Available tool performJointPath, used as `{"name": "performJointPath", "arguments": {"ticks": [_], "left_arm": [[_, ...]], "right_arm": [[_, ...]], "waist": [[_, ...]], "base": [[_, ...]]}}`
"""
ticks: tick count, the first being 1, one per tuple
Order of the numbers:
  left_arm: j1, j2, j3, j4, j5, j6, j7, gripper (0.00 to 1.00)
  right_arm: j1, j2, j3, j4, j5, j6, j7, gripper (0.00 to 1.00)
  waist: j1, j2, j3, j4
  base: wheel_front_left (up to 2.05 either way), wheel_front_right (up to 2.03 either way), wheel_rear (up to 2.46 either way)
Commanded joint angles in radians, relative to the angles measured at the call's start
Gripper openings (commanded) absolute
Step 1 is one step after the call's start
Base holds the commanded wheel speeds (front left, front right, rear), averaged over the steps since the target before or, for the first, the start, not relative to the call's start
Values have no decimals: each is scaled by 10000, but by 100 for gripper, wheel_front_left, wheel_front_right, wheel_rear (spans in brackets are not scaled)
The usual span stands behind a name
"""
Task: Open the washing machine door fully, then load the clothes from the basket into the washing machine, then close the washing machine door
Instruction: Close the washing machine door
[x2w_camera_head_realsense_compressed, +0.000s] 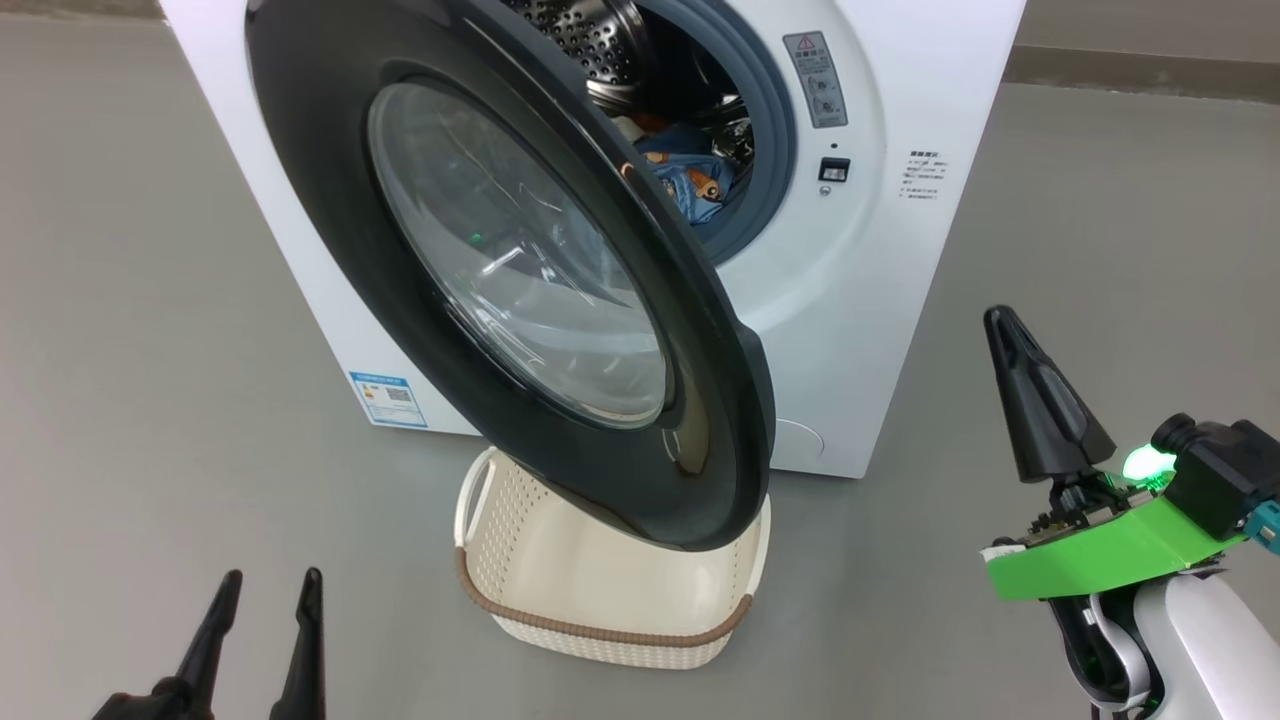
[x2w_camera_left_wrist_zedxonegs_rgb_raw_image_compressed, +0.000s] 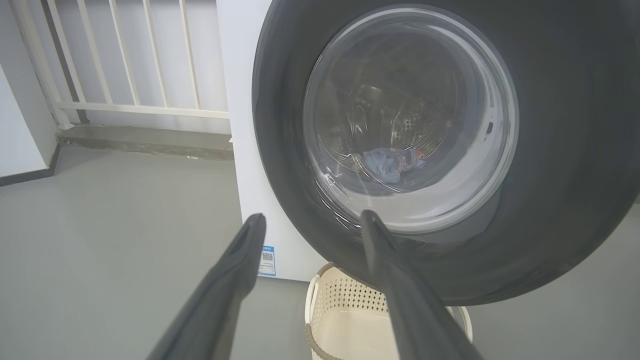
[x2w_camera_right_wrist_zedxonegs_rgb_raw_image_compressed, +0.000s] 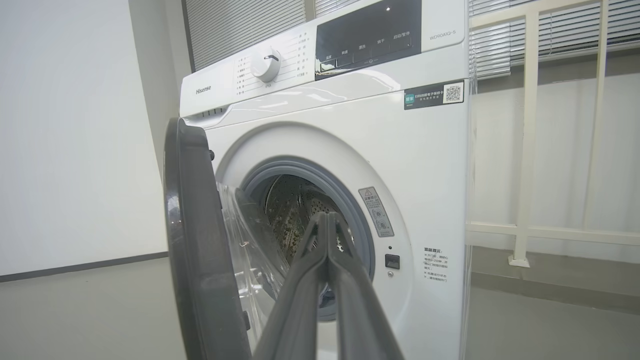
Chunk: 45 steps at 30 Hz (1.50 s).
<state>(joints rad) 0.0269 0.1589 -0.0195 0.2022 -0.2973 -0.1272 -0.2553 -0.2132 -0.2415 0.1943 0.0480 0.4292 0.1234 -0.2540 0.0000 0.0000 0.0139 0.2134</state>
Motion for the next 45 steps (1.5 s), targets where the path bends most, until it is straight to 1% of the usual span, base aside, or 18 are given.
{"name": "performJointPath", "arguments": {"ticks": [1, 11, 15, 18, 23, 30, 39, 45], "left_arm": [[-188, 215, 387, -336, 124, -35, -64, 100], [-116, 211, 375, -550, 159, -35, -64, 100], [-40, 193, 346, -636, 200, -35, -64, 100], [-7, 157, 311, -672, 211, -35, -64, 100], [-21, 106, 207, -673, 227, -35, -64, 100], [-96, 15, 104, -688, 206, -35, -65, 100], [-450, -246, -114, -711, 212, -35, -65, 100], [-717, -399, -202, -753, 226, -35, -65, 100]], "right_arm": [[-366, -93, 215, -335, -90, 73, -78, 0], [-655, 47, 1029, -1377, -121, 73, -78, 0], [-717, 92, 1665, -1602, -106, 73, -78, 0], [-733, 164, 2271, -1552, -40, 73, -78, 0], [-713, 280, 2767, -1166, 123, 73, -78, 0], [-829, 401, 3565, -267, 395, 73, -78, 0], [-1339, 470, 3849, 1117, 694, 73, -78, 0], [-1799, 415, 3913, 1542, 755, 73, -78, 0]], "waist": [[0, 0, -29, 37], [0, 0, -93, 161], [0, 0, -115, 188], [0, 0, -119, 230], [0, 0, -86, 290], [0, 0, 108, 374], [0, 0, 729, 536], [0, 0, 1143, 642]], "base": [[0, 0, 0], [0, 0, 0], [0, 0, 0], [0, 0, 0], [0, 0, 0], [0, 0, 0], [0, 0, 0], [0, 0, 0]]}}
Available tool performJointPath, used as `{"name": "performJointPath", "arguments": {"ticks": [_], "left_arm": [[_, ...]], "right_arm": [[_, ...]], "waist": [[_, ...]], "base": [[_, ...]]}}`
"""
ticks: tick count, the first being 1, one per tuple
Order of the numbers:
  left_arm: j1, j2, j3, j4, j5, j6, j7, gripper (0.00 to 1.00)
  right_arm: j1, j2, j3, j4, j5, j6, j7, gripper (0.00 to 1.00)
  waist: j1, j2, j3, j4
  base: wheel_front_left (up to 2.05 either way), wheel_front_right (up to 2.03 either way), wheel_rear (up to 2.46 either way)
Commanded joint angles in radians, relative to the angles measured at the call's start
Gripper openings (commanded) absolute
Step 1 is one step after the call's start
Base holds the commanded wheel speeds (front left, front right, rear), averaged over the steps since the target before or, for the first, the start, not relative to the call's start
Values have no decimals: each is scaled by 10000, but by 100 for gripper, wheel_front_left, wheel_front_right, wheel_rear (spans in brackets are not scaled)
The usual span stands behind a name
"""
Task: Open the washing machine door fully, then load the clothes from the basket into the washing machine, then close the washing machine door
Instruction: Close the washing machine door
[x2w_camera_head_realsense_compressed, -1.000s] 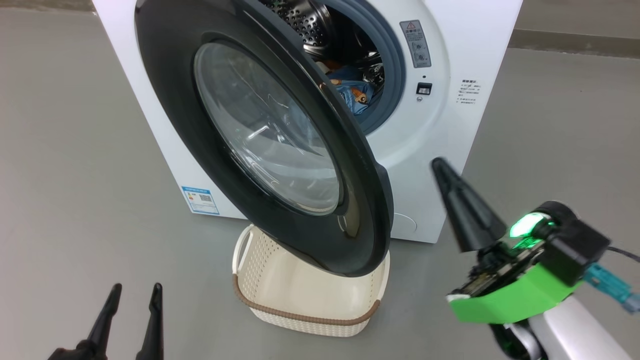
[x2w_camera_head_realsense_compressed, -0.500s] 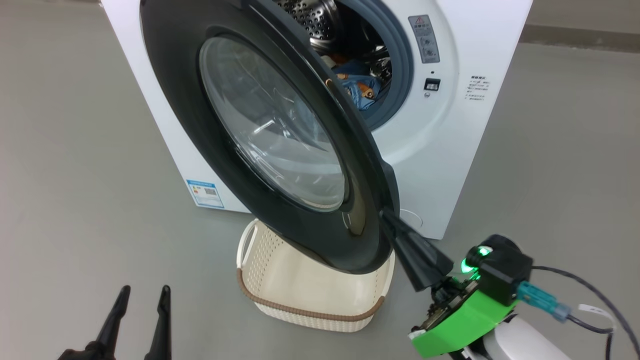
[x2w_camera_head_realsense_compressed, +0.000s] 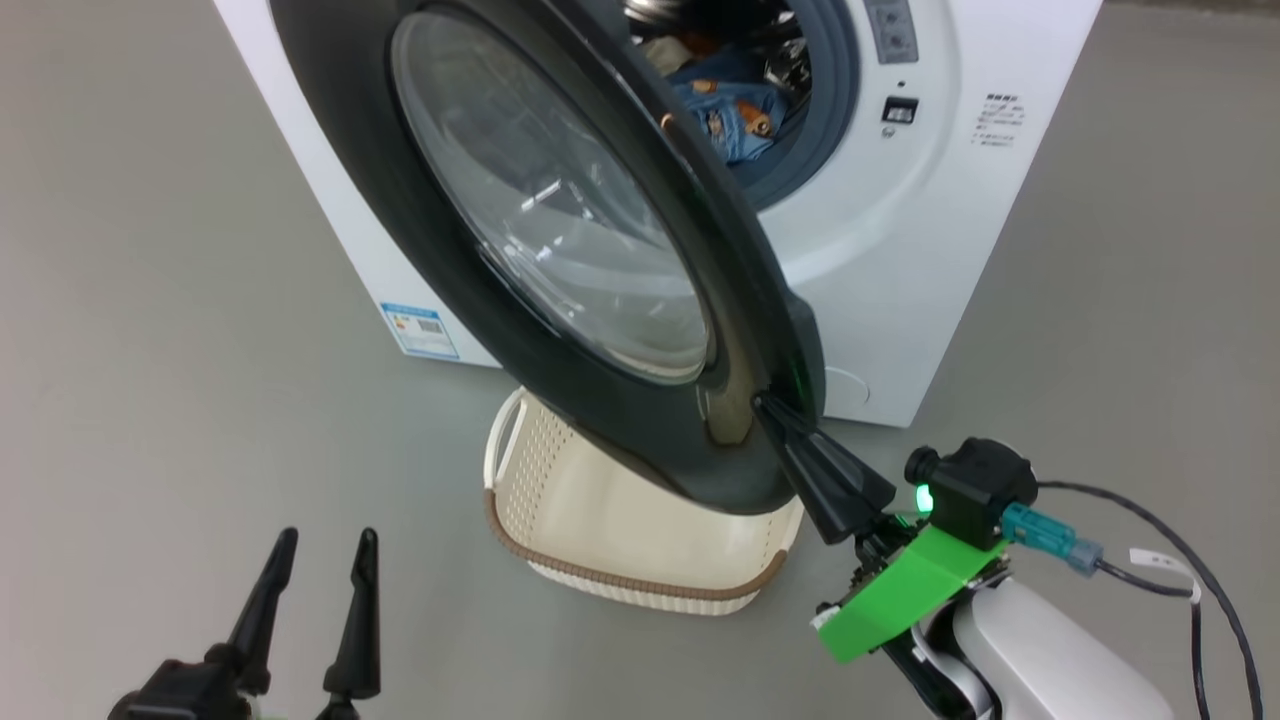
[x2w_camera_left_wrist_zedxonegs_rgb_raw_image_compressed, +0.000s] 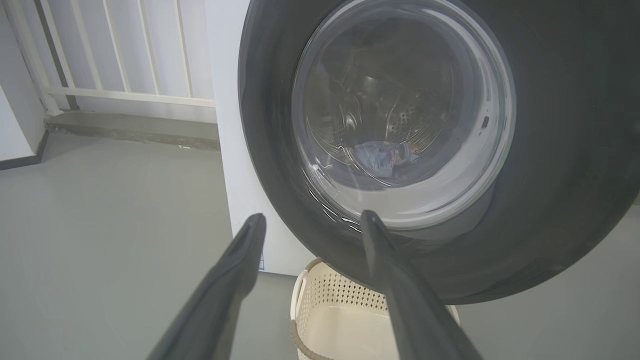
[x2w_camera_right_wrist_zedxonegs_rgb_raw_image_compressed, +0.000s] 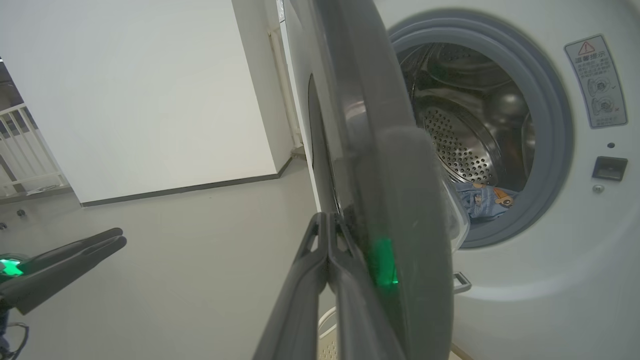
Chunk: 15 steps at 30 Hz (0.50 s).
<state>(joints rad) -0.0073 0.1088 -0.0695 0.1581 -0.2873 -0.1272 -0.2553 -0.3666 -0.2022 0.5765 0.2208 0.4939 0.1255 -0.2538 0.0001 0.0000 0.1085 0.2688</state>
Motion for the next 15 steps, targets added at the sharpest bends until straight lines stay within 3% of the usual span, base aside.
{"name": "performJointPath", "arguments": {"ticks": [1, 8, 15], "left_arm": [[-417, 73, 287, -327, 135, -35, -65, 100], [-642, -68, 251, -404, 176, -35, -65, 100], [-963, -214, 175, -591, 246, -35, -65, 100]], "right_arm": [[-343, 10, 100, -135, 115, 52, -80, 0], [-715, -99, -36, 46, 155, 52, -80, 0], [-1101, -268, -832, 155, 4, 52, -80, 0]], "waist": [[-1, 0, 263, 105], [-1, 0, 623, 153], [-1, 0, 1120, 154]], "base": [[0, 0, 0], [0, 0, 0], [0, 0, 0]]}}
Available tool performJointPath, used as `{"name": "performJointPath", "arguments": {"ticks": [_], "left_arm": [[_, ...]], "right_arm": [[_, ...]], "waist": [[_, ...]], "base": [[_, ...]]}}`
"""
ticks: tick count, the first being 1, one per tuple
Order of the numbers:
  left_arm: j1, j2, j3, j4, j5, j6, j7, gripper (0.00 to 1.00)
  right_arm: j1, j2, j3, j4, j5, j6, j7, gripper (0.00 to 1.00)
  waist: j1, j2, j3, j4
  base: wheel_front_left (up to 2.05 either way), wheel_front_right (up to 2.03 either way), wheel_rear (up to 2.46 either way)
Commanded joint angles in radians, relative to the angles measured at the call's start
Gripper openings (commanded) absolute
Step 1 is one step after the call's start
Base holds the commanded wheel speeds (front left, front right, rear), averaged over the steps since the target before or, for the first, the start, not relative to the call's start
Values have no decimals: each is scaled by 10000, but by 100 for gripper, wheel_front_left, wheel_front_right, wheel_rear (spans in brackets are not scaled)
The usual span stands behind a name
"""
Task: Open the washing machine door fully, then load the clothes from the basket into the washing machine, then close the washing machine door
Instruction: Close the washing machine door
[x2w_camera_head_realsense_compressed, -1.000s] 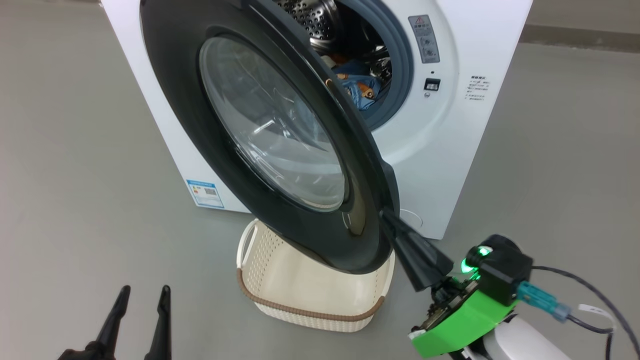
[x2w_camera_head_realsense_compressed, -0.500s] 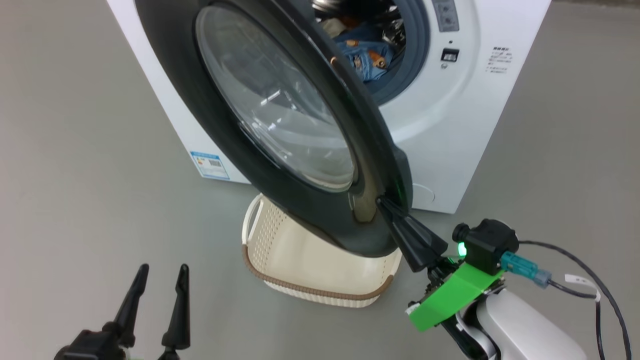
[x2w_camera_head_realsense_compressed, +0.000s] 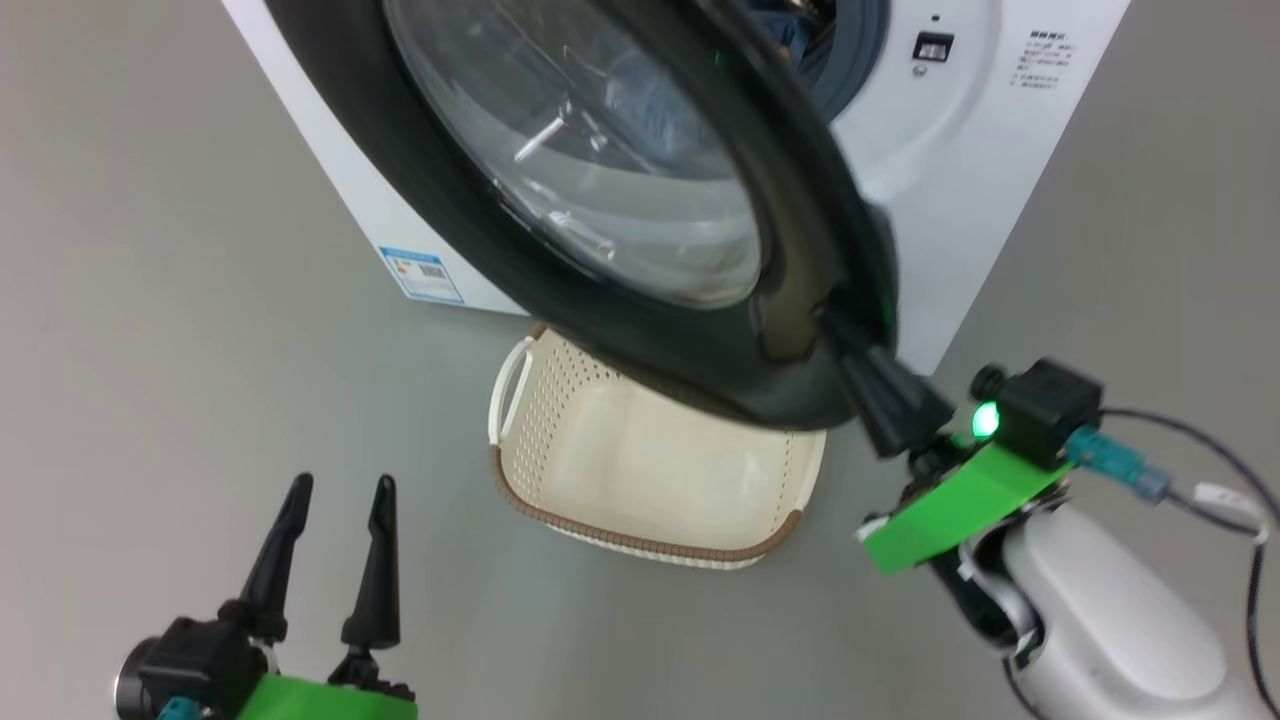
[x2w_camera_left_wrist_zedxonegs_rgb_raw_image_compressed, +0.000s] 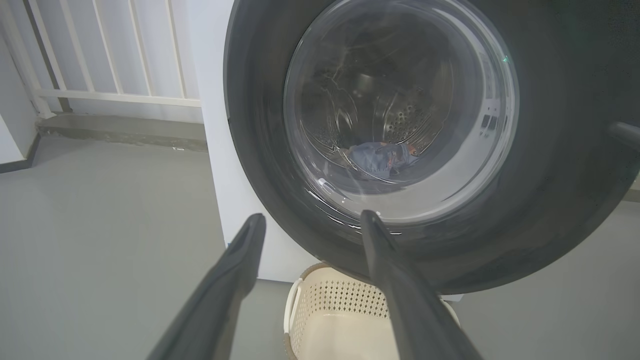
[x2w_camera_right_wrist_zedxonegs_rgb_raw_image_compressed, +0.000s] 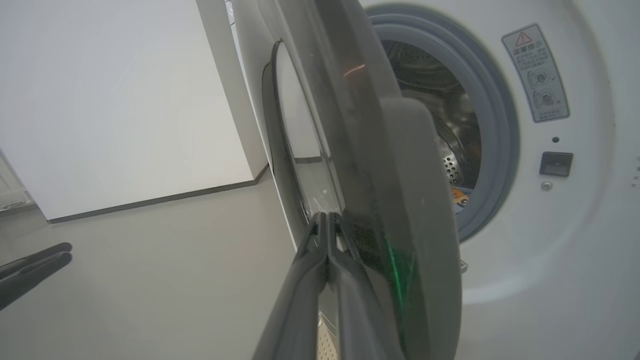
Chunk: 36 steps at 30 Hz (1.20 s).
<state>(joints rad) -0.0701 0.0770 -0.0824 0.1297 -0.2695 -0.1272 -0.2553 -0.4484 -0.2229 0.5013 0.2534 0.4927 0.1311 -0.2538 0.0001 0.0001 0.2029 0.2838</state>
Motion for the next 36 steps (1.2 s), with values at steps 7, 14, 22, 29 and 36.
{"name": "performJointPath", "arguments": {"ticks": [7, 14, 22, 29, 36], "left_arm": [[-751, -43, 80, -472, 77, -35, -65, 100], [-1188, -182, -209, -573, 28, -35, -65, 100], [-1680, -255, -533, -646, -101, -35, -65, 100], [-1920, -264, -797, -805, -287, -35, -65, 100], [-2100, -266, -971, -901, -405, -35, -65, 100]], "right_arm": [[-876, -202, -934, 19, -248, -4, -80, 0], [-1735, -429, -1691, 319, -306, -4, -80, 0], [-2658, -683, -2294, 679, -376, -4, -80, 0], [-3258, -691, -2984, 920, -459, -4, -80, 0], [-3833, -660, -3652, 1092, -714, -4, -80, 0]], "waist": [[-1, -1, 766, 104], [-1, -1, 1369, 344], [-1, -1, 1911, 721], [-1, -1, 2295, 984], [-1, -1, 2565, 1192]], "base": [[0, 0, 0], [0, 0, 0], [0, 0, 0], [0, 0, 0], [0, 0, 0]]}}
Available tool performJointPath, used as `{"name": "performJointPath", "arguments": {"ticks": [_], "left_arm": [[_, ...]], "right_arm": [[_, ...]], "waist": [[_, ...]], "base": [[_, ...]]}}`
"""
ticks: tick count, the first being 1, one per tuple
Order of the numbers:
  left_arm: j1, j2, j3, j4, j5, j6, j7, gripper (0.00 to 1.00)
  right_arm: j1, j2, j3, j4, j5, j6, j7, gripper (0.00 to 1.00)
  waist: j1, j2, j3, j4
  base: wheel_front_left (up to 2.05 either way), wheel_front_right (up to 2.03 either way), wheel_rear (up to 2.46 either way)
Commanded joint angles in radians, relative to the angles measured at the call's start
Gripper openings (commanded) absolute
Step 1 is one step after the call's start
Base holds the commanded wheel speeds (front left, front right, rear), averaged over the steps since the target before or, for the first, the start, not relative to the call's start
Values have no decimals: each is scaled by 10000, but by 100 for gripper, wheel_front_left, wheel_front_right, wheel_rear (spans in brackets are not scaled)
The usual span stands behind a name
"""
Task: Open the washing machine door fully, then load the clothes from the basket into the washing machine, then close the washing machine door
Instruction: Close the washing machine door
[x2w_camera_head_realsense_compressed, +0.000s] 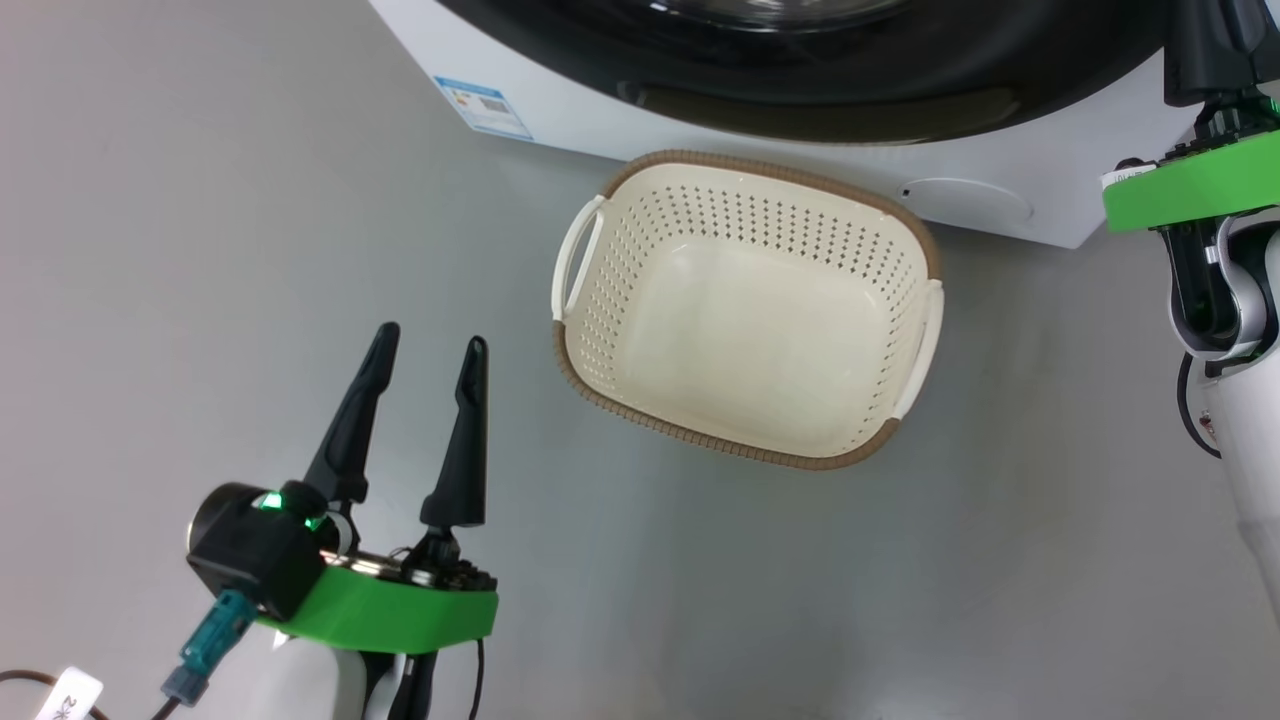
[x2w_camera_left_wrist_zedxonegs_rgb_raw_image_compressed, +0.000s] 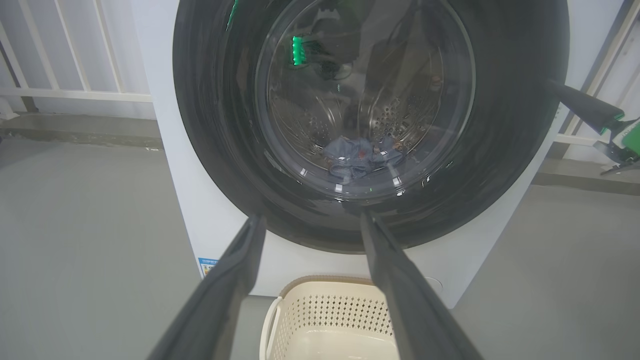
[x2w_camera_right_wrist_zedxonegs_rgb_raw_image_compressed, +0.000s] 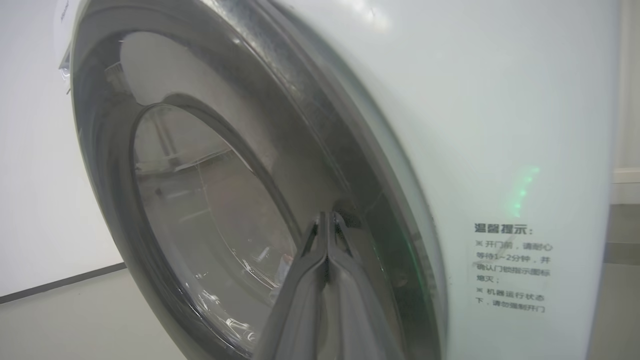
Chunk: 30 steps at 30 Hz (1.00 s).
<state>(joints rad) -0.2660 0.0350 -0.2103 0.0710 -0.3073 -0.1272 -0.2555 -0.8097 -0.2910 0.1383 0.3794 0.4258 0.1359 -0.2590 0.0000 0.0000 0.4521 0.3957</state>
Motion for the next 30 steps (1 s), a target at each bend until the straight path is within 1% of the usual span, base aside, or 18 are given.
{"name": "performJointPath", "arguments": {"ticks": [1, 10, 13, 16, 17, 19, 20, 21, 22, 23, 24, 25, 26, 30], "left_arm": [[-163, 154, 286, -323, -31, -35, -63, 100], [-311, 153, 197, -270, -13, -35, -63, 100], [-341, 153, 218, -188, 15, -35, -63, 100], [-259, 153, 218, 88, 89, -35, -63, 100], [-228, 153, 237, 163, 117, -35, -63, 100], [-153, 153, 308, 299, 183, -35, -63, 100], [-115, 155, 354, 365, 208, -35, -63, 100], [-71, 177, 399, 423, 225, -35, -63, 100], [-19, 214, 444, 475, 236, -35, -63, 100], [37, 260, 490, 520, 244, -35, -63, 100], [94, 308, 533, 562, 250, -35, -63, 100], [153, 363, 566, 609, 252, -35, -63, 100], [209, 424, 593, 650, 248, -35, -63, 100], [413, 632, 715, 731, 199, -35, -63, 100]], "right_arm": [[-283, 27, -106, -148, -81, -52, -28, 0], [-592, 116, -395, -125, -217, -52, -28, 0], [-491, 158, -201, -162, -190, -52, -28, 0], [-84, 172, 221, -225, -74, -52, -28, 0], [63, 189, 278, -259, -42, -52, -28, 4], [399, 221, 357, -345, 41, -52, -28, 19], [588, 245, 355, -396, 80, -52, -28, 28], [792, 273, 360, -444, 107, -52, -28, 42], [998, 307, 342, -487, 127, -52, -28, 49], [1200, 345, 324, -528, 135, -52, -28, 68], [1402, 380, 323, -561, 137, -52, -28, 82], [1605, 422, 295, -593, 156, -52, -28, 94], [1805, 459, 300, -633, 189, -52, -28, 100], [2552, 488, 263, -813, 288, -52, -28, 100]], "waist": [[0, 0, 103, 98], [0, 0, 234, 165], [0, 0, 188, 128], [0, 0, -69, 8], [0, 0, -154, -34], [0, 0, -347, -128], [0, 0, -451, -185], [0, 0, -562, -246], [0, 0, -677, -312], [0, 0, -789, -385], [0, 0, -903, -458], [0, 0, -1027, -525], [0, 0, -1147, -598], [0, 0, -1569, -863]], "base": [[0, 0, 0], [0, 0, 0], [0, 0, 0], [0, 0, 0], [0, 0, 0], [0, 0, 0], [0, 0, 0], [0, 0, 0], [0, 0, 0], [0, 0, 0], [0, 0, 0], [0, 0, 0], [0, 0, 0], [0, 0, 0]]}}
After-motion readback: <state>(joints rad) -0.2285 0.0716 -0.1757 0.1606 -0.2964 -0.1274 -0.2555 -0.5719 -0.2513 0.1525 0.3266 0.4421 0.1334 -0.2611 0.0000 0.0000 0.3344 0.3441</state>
